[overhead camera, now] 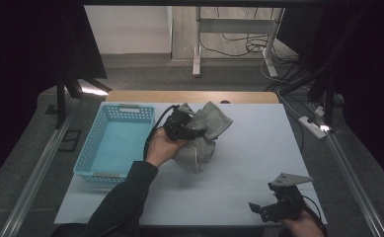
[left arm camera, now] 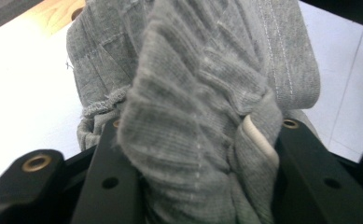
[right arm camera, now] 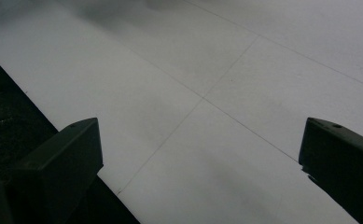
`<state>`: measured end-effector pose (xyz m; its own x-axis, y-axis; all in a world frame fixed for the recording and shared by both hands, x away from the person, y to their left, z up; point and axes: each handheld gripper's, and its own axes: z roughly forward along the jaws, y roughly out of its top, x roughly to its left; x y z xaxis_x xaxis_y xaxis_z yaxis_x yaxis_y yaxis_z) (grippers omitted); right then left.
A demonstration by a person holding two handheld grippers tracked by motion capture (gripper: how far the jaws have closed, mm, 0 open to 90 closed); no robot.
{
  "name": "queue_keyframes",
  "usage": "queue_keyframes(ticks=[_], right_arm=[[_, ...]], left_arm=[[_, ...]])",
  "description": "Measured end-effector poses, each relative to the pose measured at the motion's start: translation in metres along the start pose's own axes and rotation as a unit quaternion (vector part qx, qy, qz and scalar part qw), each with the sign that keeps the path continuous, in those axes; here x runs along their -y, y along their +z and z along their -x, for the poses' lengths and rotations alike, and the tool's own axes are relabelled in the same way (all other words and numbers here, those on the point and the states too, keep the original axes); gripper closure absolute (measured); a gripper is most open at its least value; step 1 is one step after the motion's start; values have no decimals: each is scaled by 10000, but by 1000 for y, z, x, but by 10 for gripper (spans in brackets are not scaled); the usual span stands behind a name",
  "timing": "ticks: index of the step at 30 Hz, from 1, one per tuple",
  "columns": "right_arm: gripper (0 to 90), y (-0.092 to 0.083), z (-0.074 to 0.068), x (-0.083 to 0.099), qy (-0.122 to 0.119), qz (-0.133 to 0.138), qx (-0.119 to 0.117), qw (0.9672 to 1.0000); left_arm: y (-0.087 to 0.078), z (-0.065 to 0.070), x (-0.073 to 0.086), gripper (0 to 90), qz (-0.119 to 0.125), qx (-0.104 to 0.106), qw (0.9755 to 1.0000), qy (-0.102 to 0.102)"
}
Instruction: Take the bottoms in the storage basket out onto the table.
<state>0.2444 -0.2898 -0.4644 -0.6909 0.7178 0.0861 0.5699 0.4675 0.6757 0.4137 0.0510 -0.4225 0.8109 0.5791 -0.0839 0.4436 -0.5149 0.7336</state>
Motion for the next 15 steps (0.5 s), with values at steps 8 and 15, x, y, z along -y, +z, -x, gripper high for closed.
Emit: queue_keyframes(ticks=[8, 15], right_arm=[[0, 0, 0, 0, -9, -5, -2, 10000], [0, 0, 0, 0, -19, -37, -4, 10000]], left_arm=[[15, -1, 7, 615, -112, -7, 9999, -20], [28, -1, 13, 612, -205, -30, 9998, -81]])
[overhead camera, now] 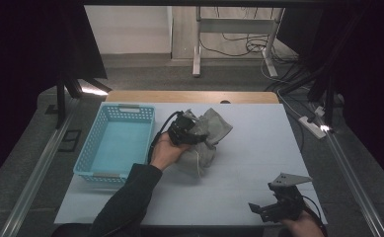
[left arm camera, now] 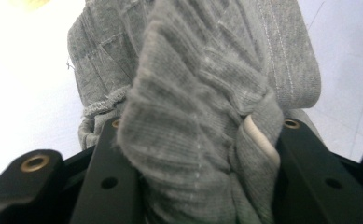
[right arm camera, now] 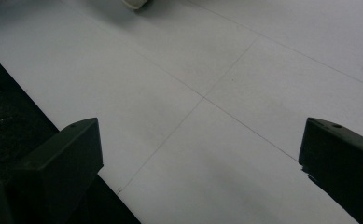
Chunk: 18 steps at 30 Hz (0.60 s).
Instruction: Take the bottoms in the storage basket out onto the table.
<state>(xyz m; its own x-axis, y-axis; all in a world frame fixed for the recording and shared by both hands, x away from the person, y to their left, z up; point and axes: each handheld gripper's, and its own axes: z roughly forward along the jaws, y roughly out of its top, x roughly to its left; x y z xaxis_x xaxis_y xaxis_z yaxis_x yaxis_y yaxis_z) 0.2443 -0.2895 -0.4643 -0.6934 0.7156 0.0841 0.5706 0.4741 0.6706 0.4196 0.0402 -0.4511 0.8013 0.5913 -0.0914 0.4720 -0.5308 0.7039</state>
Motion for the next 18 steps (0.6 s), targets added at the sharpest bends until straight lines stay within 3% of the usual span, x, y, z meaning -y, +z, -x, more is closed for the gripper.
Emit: queue_keyframes(ticks=[12, 18], right_arm=[[0, 0, 0, 0, -7, 3, -4, 10000], [0, 0, -1, 0, -20, -1, 0, 10000]], left_arm=[[17, -4, 9, 589, -236, 60, 9996, -131], [28, -2, 12, 560, -454, 146, 9988, -80]])
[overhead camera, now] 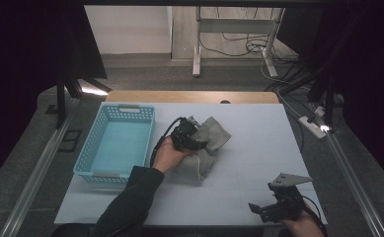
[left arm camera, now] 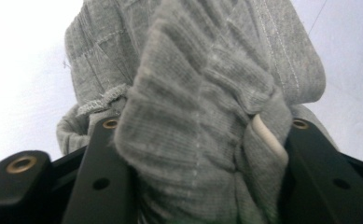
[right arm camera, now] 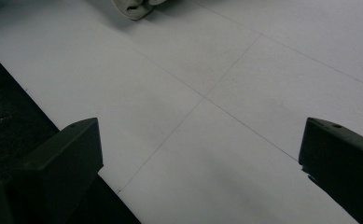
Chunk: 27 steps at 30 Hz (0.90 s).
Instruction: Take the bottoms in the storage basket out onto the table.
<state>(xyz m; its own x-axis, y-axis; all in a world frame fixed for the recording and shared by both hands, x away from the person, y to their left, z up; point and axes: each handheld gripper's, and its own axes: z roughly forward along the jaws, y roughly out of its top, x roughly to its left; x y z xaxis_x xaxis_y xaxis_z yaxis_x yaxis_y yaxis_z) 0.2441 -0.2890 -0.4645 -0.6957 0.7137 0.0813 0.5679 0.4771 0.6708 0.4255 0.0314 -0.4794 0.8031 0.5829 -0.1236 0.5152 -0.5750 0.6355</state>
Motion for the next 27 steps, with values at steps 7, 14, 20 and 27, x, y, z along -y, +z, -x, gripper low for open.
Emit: queue_keyframes(ticks=[7, 14, 20, 27], right_arm=[[0, 0, 0, 0, -10, -14, 4, 10000], [0, 0, 0, 0, -13, -15, 5, 10000], [0, 0, -1, 0, -56, -52, 18, 10000], [0, 1, -1, 0, -40, -47, 8, 10000]], left_arm=[[13, 0, 2, 491, -229, 141, 9996, -13], [22, 1, 4, 427, -277, 202, 9994, -103], [24, 3, 4, 386, -316, 162, 9993, -104], [24, 3, 4, 339, -319, 185, 9993, -52]])
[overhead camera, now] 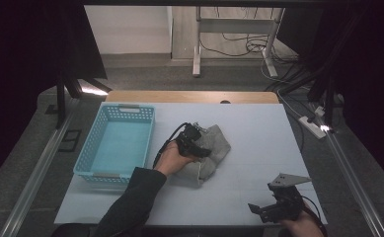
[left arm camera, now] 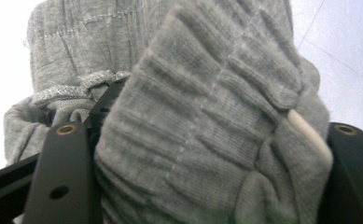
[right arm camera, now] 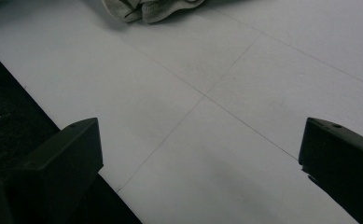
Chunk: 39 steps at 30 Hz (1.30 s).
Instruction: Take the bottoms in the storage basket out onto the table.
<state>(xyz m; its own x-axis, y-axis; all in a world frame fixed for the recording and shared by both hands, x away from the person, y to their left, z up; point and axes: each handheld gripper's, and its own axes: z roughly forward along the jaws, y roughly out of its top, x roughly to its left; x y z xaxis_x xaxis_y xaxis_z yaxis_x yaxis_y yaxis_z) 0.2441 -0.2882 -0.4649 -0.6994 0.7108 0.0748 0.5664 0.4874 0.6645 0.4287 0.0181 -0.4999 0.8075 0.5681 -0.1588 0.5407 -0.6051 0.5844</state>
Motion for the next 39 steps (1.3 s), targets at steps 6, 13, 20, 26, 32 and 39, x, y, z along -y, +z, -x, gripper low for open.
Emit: queue_keyframes(ticks=[6, 13, 20, 26, 32, 39], right_arm=[[0, 0, 0, 0, -5, -8, -3, 10000], [0, 0, 0, 0, -1, -1, -10, 10000], [0, 0, 0, 0, 3, -17, -13, 10000], [0, 0, 0, 0, 0, -6, -11, 10000], [0, 0, 0, 0, -9, -7, -12, 10000], [0, 0, 0, 0, 4, -17, -17, 10000]], left_arm=[[-2, -2, -1, 298, 18, 111, 9999, 29], [-8, -3, -3, 228, -38, 187, 9998, -46], [-13, -1, -4, 109, 26, 164, 9999, 38], [-17, -1, -4, 39, 112, 211, 9997, 94], [-22, 1, -5, 14, 177, 162, 9996, 161], [-32, 1, -8, 0, 276, 209, 9993, 173]])
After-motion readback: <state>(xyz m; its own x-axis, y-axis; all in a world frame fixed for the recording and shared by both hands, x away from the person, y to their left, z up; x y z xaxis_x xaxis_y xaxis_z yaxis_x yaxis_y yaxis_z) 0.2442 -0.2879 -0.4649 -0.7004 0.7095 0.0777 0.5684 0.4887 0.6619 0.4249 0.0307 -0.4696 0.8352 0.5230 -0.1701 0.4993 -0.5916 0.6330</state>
